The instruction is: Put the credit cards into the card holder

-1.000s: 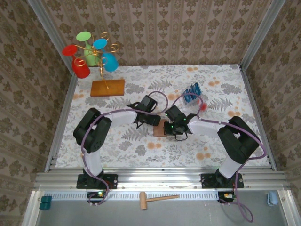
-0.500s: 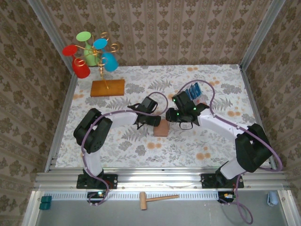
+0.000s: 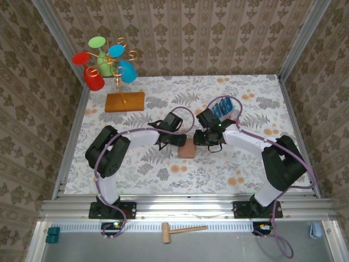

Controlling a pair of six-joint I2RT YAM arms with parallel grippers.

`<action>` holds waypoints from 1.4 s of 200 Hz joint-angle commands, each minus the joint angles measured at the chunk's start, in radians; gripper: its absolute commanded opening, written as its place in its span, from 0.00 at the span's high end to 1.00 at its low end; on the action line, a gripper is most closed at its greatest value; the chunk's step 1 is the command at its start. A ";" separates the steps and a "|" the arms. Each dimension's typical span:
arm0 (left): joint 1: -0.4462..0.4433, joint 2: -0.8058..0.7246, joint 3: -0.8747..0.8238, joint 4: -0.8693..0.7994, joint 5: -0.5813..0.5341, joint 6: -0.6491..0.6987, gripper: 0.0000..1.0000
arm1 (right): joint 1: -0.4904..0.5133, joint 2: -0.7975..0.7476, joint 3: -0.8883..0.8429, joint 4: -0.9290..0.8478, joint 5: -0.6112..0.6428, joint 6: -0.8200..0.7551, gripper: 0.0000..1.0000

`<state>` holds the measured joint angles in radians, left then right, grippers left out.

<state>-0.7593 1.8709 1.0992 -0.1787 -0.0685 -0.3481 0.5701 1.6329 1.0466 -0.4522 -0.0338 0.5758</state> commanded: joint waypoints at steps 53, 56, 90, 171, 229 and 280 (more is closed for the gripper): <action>-0.009 0.024 -0.039 -0.036 -0.007 -0.018 0.21 | 0.002 0.022 -0.008 0.009 -0.011 0.007 0.67; -0.009 0.023 -0.039 -0.035 -0.007 -0.018 0.21 | 0.002 0.020 -0.008 0.008 -0.011 0.008 0.67; -0.011 0.020 -0.043 -0.031 -0.005 -0.020 0.21 | 0.006 0.007 -0.005 0.006 -0.008 0.010 0.67; -0.011 0.019 -0.044 -0.025 0.001 -0.022 0.21 | 0.019 0.013 0.038 0.015 -0.014 0.009 0.69; -0.013 0.020 -0.048 -0.022 0.003 -0.023 0.21 | 0.025 0.057 0.056 0.013 -0.014 0.008 0.69; -0.013 0.017 -0.048 -0.022 0.003 -0.025 0.21 | 0.025 0.092 0.052 0.012 -0.005 0.003 0.80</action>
<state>-0.7597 1.8690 1.0863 -0.1589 -0.0643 -0.3672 0.5900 1.7092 1.0809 -0.4416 -0.0372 0.5774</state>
